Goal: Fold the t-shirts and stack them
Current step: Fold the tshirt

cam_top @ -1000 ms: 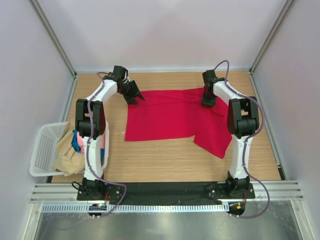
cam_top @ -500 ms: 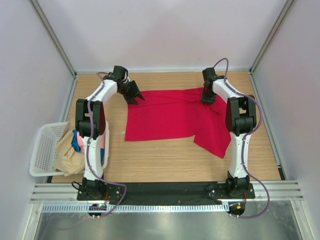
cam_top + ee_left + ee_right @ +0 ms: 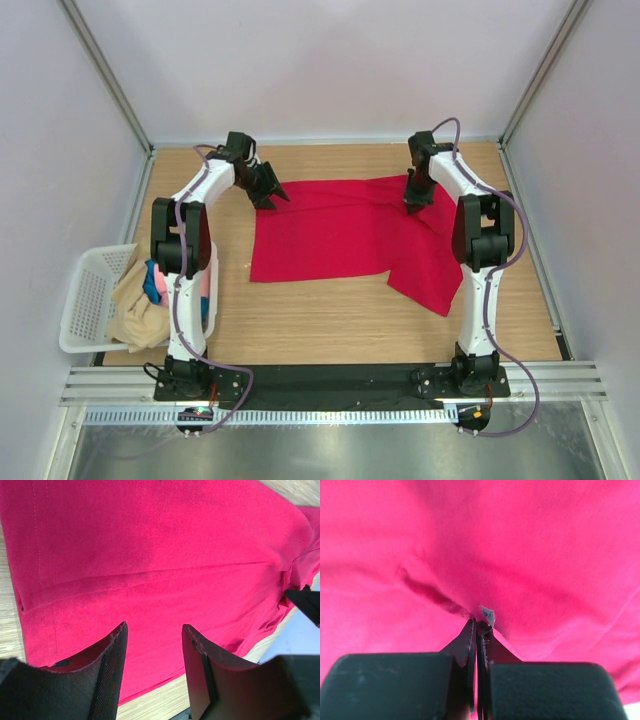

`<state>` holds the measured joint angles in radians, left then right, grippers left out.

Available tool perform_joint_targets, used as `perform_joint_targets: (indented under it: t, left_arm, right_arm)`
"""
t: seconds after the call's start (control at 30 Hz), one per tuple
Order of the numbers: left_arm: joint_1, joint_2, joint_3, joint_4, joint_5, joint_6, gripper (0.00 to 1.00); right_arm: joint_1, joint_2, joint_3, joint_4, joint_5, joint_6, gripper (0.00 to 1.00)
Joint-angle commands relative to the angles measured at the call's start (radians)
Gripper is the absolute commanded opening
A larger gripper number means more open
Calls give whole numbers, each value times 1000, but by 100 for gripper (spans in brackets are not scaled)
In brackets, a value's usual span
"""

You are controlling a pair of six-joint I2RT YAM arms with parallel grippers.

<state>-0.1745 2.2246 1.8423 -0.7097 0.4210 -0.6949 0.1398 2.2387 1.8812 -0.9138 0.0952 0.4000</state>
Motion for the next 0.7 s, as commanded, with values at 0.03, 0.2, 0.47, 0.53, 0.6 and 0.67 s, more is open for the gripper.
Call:
perform_joint_targets:
  t: [0.03,0.2,0.47,0.53,0.6,0.67]
  left_arm:
    - [4,1,18,-8,22,23,49]
    - [3,-2,14,-14,24,25,49]
    - [3,3,14,-16,27,28,49]
    - [3,7,14,-19,25,29,49]
    - [3,15,24,-22,22,34,49]
    - [3,21,40,-37,15,47,49]
  right_arm:
    - [-5,-67,12,-123,-83,17,1]
    - [-5,-80,-20,-134,-163,26,1]
    - [-3,-111,-50,-139,-225,49,4]
    - [-3,-111,-88,-119,-271,59,15]
    - [-6,-113,-109,-106,-355,74,32]
    - [-37,-132,-123,-91,-386,92,36]
